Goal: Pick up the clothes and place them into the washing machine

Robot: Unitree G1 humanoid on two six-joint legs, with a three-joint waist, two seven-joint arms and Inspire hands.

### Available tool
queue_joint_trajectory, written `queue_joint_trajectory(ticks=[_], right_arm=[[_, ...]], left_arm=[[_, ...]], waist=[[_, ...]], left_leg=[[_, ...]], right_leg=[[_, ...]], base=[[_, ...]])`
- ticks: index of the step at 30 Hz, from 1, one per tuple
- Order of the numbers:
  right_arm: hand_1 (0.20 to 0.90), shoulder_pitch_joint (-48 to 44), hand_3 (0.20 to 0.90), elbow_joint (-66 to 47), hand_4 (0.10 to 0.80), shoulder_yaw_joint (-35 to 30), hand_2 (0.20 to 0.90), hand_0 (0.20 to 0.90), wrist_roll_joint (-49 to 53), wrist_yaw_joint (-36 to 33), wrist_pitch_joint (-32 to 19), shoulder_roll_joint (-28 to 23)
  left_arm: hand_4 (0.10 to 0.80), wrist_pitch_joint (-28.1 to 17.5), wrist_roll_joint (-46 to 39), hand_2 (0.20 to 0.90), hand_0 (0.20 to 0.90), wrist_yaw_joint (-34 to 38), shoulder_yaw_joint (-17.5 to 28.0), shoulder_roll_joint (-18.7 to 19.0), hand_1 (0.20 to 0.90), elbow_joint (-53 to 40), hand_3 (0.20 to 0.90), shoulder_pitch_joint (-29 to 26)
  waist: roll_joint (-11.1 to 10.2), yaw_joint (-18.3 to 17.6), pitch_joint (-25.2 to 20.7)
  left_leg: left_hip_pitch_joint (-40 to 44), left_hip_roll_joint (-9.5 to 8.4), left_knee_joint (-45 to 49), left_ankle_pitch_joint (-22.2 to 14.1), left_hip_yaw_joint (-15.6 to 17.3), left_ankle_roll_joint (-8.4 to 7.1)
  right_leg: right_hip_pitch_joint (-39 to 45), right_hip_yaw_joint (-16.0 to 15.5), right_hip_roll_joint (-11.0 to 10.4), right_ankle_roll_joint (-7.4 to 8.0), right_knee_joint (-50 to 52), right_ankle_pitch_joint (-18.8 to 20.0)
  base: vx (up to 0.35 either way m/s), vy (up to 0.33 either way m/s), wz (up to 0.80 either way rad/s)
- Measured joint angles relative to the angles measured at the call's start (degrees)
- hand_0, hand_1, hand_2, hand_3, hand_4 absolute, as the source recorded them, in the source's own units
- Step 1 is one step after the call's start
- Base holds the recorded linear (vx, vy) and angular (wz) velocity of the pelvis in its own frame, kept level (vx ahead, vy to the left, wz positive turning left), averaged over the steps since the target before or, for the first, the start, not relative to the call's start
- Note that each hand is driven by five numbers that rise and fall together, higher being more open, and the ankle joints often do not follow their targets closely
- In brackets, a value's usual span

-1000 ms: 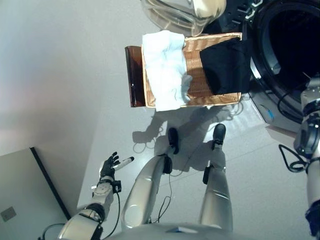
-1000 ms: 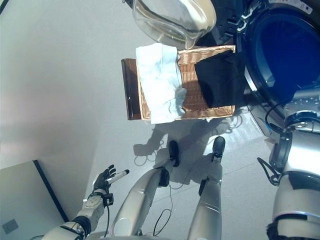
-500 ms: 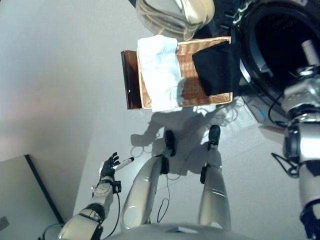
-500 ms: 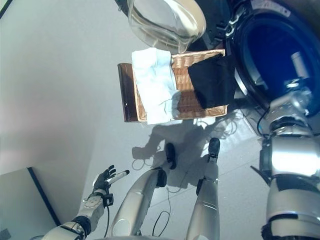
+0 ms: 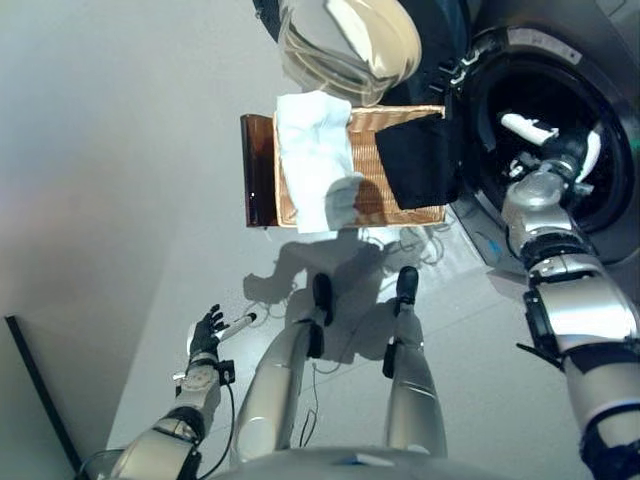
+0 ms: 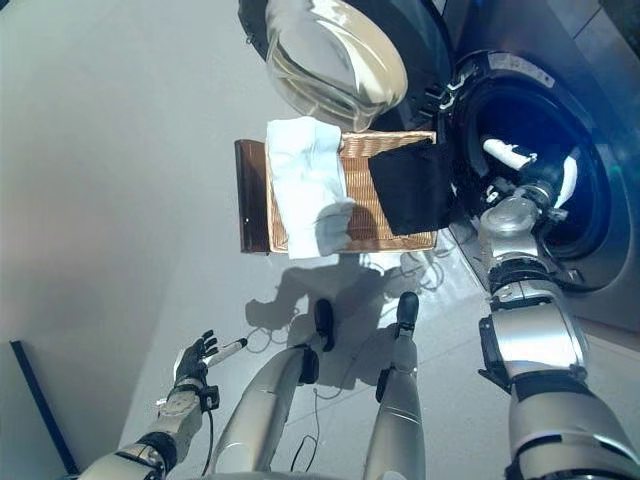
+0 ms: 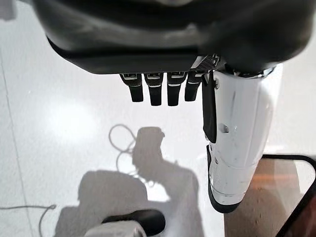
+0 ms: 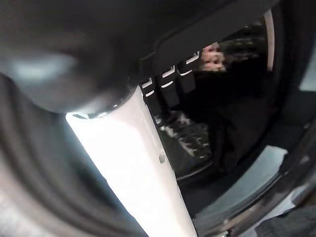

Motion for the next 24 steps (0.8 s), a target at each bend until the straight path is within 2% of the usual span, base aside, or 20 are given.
queue_joint_trajectory(ticks=[7,13,18,24], right_arm=[[0.900,7.4,0.900,-7.9,0.800,6.9,0.900,0.900,-14.7,0.4,2.3,0.6],[0.900,7.3,0.900,-11.5,0.800,12.9,0.900,0.900,-27.5,0.4,6.0,2.0],[0.900,6.2,0.900,-11.5,0.800,21.0,0.900,0.900,-40.5,0.5,8.6,2.2],[0.900,4.8,0.900,-10.3,0.800,27.1,0.900,0.900,-50.4,1.8,11.0,2.2]], left_arm=[[0.800,-1.1,0.9,0.900,0.900,0.6,0.6,0.0,0.900,0.0,0.900,0.1],[0.800,-1.1,1.9,0.900,0.900,0.7,0.6,0.0,0.900,0.1,0.900,0.2],[0.800,-1.2,2.0,0.900,0.900,0.8,1.2,-0.1,0.900,0.1,0.900,0.1],[0.800,-1.2,2.5,0.900,0.900,0.9,2.1,-0.1,0.900,0.2,0.900,0.1]], waist=[[-1.1,-0.8,-0.4],[-2.4,-1.5,-0.4],[-2.4,-1.0,-0.4],[-2.8,-0.2,-0.2]], left_leg=[[0.4,0.01,-0.1,-0.1,-0.2,-0.15],[0.4,0.18,-0.4,0.0,-0.2,-0.11],[0.4,0.23,-0.7,0.0,-0.3,-0.11],[0.3,0.21,-0.7,-0.1,-0.6,-0.28]], right_leg=[[0.3,-0.4,0.2,0.22,0.0,-1.4],[0.3,-0.4,0.3,-0.02,-0.2,-0.7],[0.3,-0.5,0.2,-0.07,-0.4,-0.6],[0.3,-0.7,0.2,-0.12,-0.4,-0.6]], base=[[-0.004,-0.006,0.00],[0.000,0.000,0.00],[0.000,0.000,0.00],[0.000,0.000,0.00]])
